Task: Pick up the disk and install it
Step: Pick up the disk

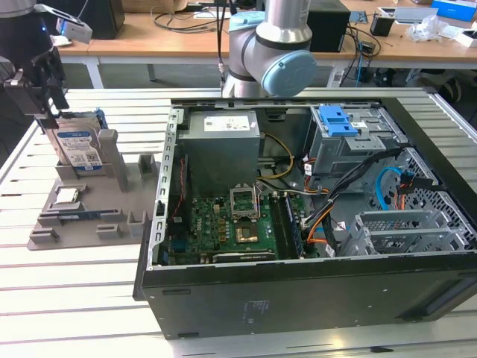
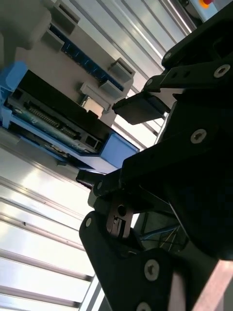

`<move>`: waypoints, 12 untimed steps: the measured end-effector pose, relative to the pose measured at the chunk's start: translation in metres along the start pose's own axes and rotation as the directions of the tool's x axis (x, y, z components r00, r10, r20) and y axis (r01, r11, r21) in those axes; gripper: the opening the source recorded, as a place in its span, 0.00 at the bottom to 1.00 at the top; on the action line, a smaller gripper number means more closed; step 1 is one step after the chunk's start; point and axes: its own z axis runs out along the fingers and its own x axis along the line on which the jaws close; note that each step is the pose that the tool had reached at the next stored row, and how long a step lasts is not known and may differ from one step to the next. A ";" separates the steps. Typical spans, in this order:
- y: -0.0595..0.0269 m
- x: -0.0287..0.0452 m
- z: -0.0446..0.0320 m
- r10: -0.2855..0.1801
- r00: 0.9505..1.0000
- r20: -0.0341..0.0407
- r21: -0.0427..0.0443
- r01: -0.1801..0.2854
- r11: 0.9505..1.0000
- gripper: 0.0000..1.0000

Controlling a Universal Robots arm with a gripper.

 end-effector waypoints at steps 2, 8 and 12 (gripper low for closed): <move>-0.0003 -0.0001 0.0040 0.000 1.000 0.000 0.000 0.000 1.000 0.66; -0.0005 -0.0002 0.0101 0.000 1.000 0.000 0.000 0.000 1.000 0.66; -0.0007 -0.0003 0.0131 0.000 1.000 0.000 0.000 0.000 1.000 0.66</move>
